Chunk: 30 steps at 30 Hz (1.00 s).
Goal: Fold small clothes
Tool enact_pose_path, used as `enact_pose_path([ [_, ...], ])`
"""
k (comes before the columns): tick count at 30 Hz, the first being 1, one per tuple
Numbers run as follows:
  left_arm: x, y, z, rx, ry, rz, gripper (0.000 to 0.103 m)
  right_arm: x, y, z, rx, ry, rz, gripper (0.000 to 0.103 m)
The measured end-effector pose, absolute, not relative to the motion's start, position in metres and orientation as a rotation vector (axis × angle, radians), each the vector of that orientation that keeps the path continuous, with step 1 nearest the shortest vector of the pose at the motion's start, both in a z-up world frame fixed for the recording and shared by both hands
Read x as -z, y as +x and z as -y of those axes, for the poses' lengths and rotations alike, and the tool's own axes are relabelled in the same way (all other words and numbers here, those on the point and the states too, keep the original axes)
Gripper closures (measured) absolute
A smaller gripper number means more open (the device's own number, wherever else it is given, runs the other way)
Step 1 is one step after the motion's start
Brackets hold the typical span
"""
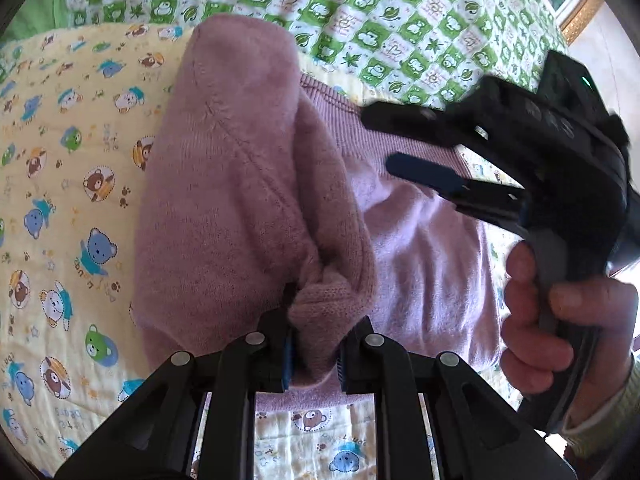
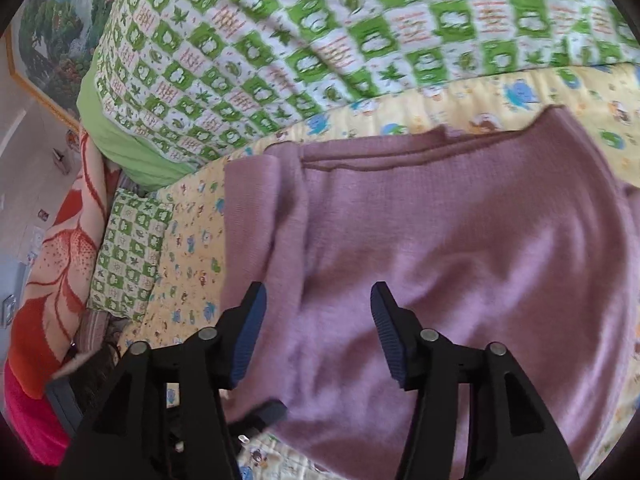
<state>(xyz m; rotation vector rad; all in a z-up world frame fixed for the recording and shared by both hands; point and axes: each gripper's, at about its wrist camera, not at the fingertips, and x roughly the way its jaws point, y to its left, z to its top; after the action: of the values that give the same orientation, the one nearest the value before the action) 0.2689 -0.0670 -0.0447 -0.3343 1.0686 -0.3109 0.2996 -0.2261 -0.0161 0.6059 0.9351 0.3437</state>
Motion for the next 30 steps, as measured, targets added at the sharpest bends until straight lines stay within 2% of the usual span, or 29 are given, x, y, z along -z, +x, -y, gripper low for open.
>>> enact_pose_path([
  [13,0.051,0.269,0.068,0.300,-0.334,-1.075,0.088,0.031,0.387,0.184,-0.431,0.629,-0.984,0.044],
  [15,0.051,0.266,0.066,0.301,-0.330,-1.074,0.088,0.029,0.394,0.180,-0.443,0.624,-0.982,0.053],
  [17,0.047,0.262,0.062,0.303,-0.330,-1.069,0.088,0.027,0.398,0.177,-0.453,0.617,-0.987,0.085],
  [23,0.035,0.253,0.062,0.343,-0.339,-1.058,0.088,0.008,0.385,0.182,-0.453,0.567,-0.940,0.088],
  [30,0.026,0.250,0.097,0.459,-0.342,-1.073,0.088,-0.003,0.354,0.233,-0.357,0.542,-0.919,0.088],
])
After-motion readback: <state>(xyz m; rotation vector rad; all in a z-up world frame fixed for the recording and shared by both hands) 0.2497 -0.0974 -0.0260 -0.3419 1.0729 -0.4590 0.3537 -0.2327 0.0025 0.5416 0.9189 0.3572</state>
